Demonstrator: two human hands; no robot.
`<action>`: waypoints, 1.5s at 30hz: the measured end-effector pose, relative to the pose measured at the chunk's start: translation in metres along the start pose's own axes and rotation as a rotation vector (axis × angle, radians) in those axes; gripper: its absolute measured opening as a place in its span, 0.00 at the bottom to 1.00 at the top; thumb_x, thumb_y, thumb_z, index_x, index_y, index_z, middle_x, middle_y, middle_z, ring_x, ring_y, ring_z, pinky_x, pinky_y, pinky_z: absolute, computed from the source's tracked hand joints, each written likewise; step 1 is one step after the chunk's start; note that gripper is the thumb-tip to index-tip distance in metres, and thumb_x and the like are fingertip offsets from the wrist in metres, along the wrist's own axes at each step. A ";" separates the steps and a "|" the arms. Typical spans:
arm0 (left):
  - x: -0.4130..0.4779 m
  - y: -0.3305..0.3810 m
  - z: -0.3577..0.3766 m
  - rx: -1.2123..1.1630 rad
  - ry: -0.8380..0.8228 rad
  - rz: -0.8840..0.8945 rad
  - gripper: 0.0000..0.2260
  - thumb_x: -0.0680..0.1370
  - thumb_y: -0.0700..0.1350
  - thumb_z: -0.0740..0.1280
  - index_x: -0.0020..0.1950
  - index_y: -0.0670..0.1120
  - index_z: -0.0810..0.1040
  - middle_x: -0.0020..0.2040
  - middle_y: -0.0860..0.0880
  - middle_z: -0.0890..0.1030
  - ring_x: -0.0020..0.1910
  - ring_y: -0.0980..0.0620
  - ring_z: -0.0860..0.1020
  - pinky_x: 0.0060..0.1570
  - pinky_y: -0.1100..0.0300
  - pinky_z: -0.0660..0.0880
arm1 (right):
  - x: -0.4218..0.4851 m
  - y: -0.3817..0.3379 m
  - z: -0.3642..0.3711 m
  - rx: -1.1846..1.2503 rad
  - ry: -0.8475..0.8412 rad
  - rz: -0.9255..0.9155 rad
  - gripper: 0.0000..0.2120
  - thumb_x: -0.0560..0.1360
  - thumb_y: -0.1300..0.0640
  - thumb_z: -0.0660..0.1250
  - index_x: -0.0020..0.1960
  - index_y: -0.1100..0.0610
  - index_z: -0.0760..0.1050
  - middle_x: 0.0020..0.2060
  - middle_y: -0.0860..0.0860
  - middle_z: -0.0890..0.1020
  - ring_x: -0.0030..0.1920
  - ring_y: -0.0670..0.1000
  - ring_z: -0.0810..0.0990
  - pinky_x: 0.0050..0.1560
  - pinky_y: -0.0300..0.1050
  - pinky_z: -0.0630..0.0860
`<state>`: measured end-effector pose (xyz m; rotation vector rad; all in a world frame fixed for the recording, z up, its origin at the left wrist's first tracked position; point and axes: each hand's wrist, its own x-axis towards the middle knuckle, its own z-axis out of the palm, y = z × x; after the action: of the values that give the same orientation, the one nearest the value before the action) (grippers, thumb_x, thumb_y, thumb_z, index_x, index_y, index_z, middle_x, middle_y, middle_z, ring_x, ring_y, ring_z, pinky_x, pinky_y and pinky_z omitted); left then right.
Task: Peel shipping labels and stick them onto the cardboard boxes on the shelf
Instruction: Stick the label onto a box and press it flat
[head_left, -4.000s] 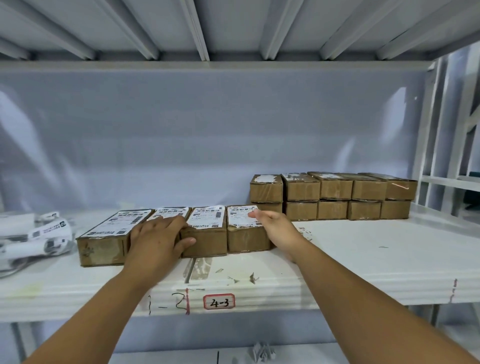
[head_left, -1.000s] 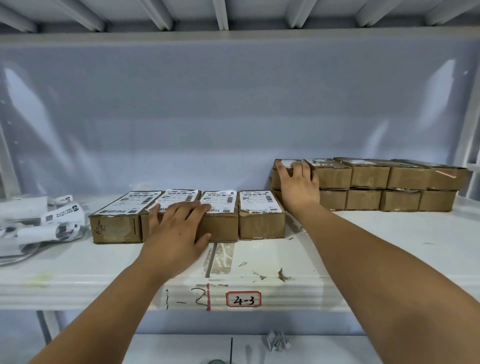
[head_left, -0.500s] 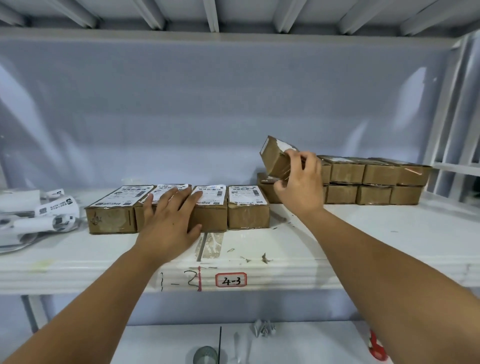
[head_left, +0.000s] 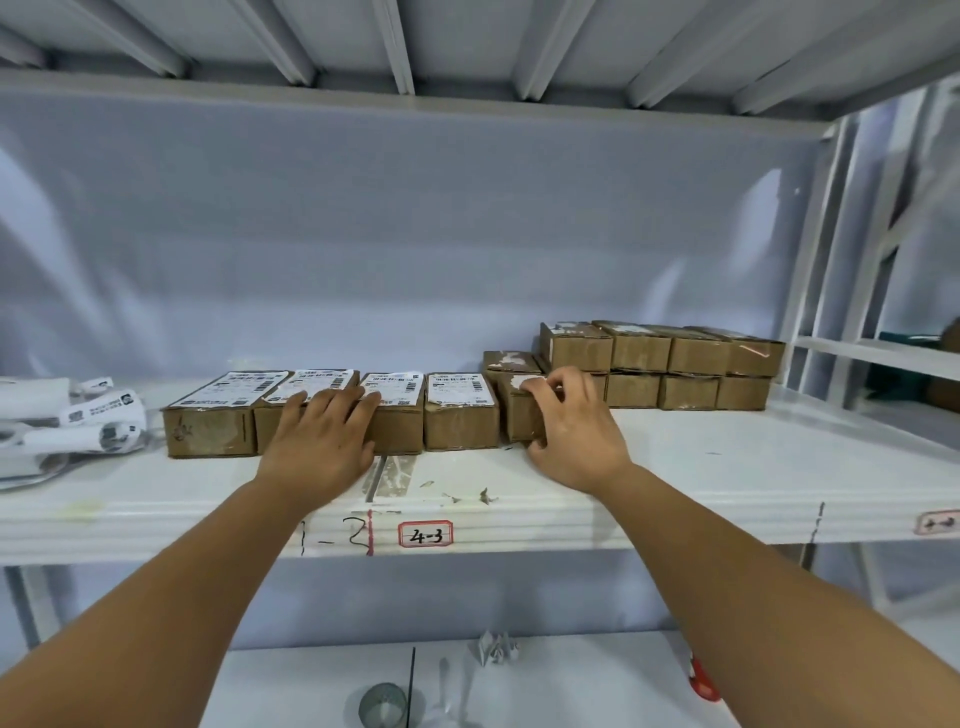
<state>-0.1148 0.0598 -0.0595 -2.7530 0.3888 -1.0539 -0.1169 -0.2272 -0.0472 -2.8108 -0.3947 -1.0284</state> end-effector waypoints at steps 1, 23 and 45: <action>0.000 0.000 0.000 -0.003 0.007 0.000 0.25 0.66 0.46 0.76 0.61 0.41 0.77 0.56 0.41 0.80 0.52 0.39 0.79 0.54 0.38 0.72 | 0.000 0.002 0.002 0.081 -0.042 0.020 0.30 0.69 0.54 0.69 0.69 0.49 0.65 0.60 0.52 0.63 0.63 0.52 0.62 0.62 0.46 0.69; -0.001 -0.001 0.002 -0.220 0.040 -0.062 0.25 0.74 0.47 0.68 0.70 0.46 0.68 0.66 0.44 0.72 0.68 0.43 0.67 0.70 0.42 0.54 | 0.001 0.009 0.009 0.434 -0.096 0.103 0.22 0.74 0.68 0.58 0.65 0.52 0.69 0.62 0.51 0.65 0.68 0.49 0.57 0.62 0.35 0.56; 0.001 -0.001 0.000 -0.171 0.006 -0.027 0.27 0.74 0.48 0.68 0.72 0.46 0.66 0.68 0.45 0.70 0.69 0.43 0.66 0.70 0.41 0.54 | 0.002 0.007 0.010 0.260 0.020 0.050 0.22 0.75 0.62 0.64 0.68 0.53 0.69 0.64 0.51 0.70 0.68 0.52 0.62 0.70 0.43 0.58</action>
<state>-0.1140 0.0606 -0.0593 -2.9127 0.4637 -1.0826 -0.1071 -0.2319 -0.0532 -2.5645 -0.4208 -0.9211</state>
